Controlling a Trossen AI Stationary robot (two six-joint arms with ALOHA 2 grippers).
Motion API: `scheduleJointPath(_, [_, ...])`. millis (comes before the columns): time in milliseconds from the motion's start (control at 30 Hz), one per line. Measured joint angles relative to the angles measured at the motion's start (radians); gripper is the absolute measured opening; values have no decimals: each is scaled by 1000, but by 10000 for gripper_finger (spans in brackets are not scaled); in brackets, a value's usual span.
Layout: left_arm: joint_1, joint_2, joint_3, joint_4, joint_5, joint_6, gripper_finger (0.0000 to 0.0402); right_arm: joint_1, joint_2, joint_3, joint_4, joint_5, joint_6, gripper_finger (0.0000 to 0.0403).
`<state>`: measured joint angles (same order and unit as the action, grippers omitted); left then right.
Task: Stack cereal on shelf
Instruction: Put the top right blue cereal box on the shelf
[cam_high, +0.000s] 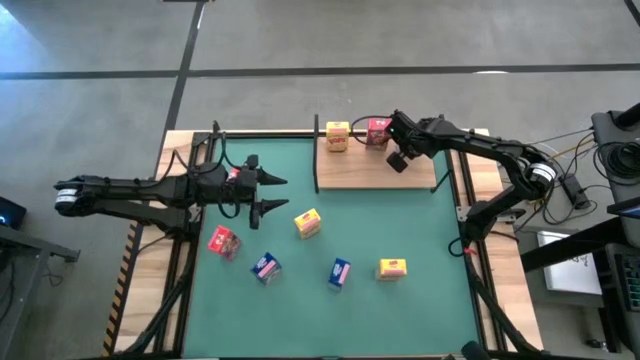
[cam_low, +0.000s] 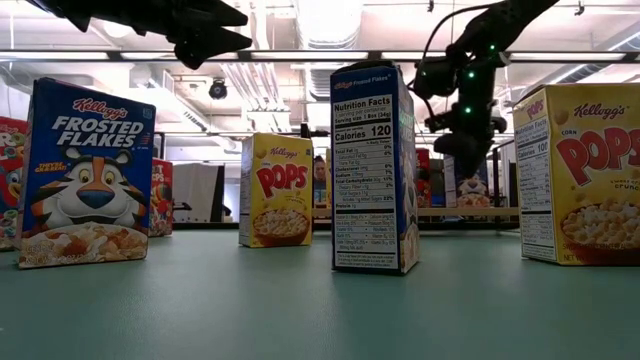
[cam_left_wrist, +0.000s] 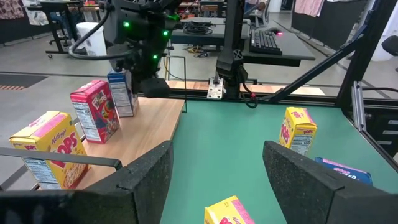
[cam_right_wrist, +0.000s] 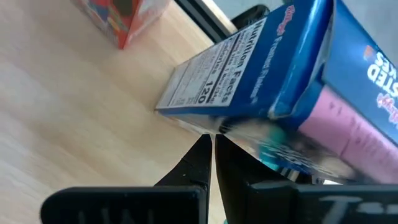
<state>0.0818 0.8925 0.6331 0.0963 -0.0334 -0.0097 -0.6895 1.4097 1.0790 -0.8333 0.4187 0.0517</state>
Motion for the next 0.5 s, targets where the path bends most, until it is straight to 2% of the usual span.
scheduleJointPath(233, [0,0,0,0,0,0,233,0,0,0,8,3,0,12])
scheduleJointPath(500, [0,0,0,0,0,0,233,0,0,0,14,53,0,12])
